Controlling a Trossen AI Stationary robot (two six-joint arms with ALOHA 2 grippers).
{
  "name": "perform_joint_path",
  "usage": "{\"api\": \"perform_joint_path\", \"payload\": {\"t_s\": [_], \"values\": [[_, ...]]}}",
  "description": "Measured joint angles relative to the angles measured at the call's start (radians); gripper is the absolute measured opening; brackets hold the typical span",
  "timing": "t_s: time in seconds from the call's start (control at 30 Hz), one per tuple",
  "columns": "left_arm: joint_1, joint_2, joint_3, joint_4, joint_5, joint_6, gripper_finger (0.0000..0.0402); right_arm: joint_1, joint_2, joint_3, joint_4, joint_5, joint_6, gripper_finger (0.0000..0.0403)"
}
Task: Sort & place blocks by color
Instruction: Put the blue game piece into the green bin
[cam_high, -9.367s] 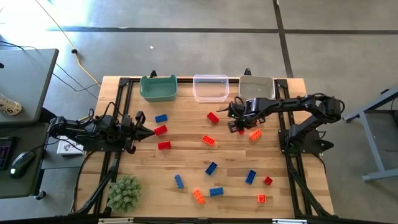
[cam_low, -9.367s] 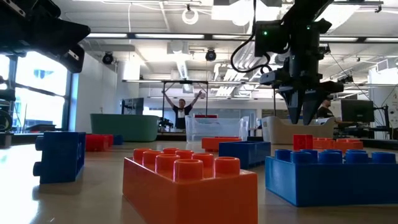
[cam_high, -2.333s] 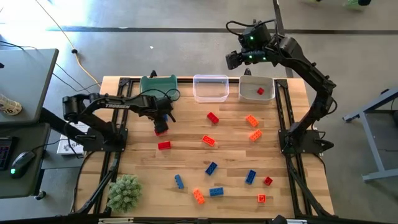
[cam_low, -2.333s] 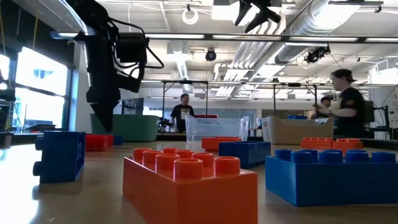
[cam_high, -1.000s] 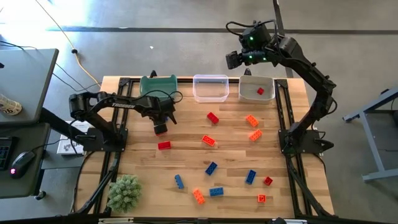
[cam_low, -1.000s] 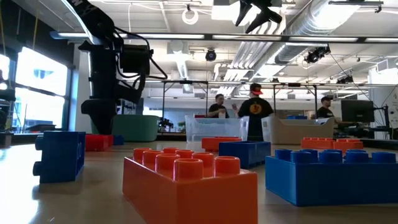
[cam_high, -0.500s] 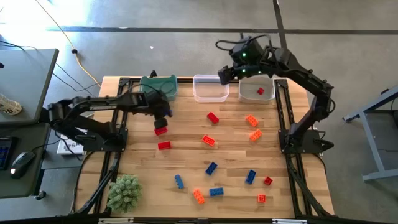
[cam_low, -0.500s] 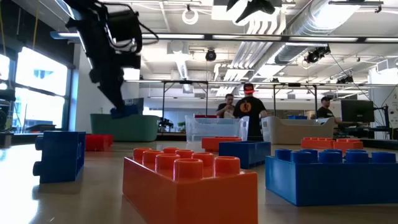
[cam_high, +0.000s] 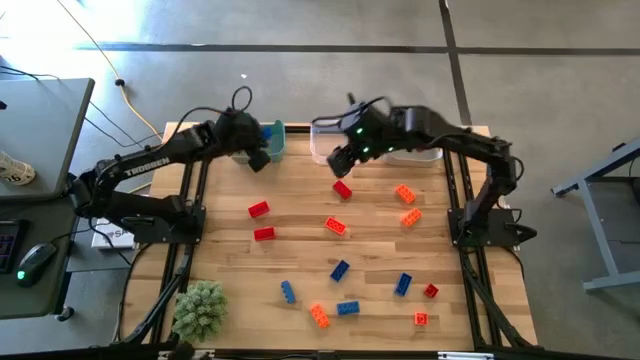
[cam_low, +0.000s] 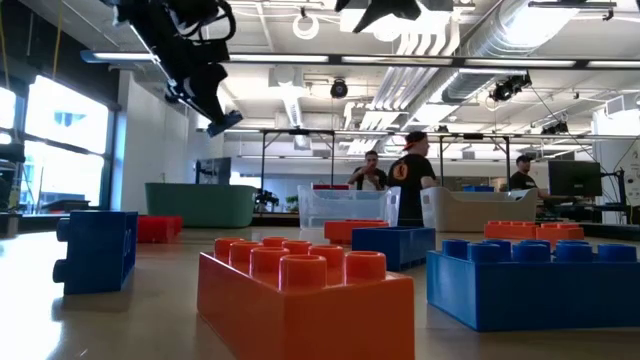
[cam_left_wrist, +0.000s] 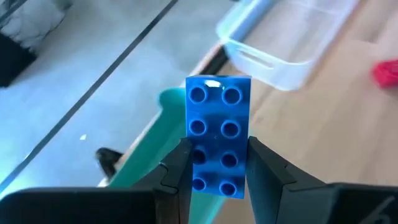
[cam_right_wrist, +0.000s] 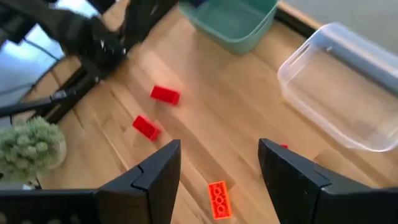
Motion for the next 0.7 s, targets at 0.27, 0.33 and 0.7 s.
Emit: {"api": "perform_joint_path", "payload": {"t_s": [0.27,0.33,0.7], "values": [[0.116,0.117,0.046,-0.036,0.008,0.042,0.0099,0.068,0.132,0.000,0.014,-0.026,0.008,0.0203],[0.136,0.147,0.048,-0.034,0.007,0.051,0.0104,0.080,0.163,0.000,0.020,-0.037,0.008,0.0203],[0.214,0.250,0.048,-0.017,-0.022,0.099,0.0156,0.137,0.283,0.000,0.028,-0.066,0.086,0.0203]]}}
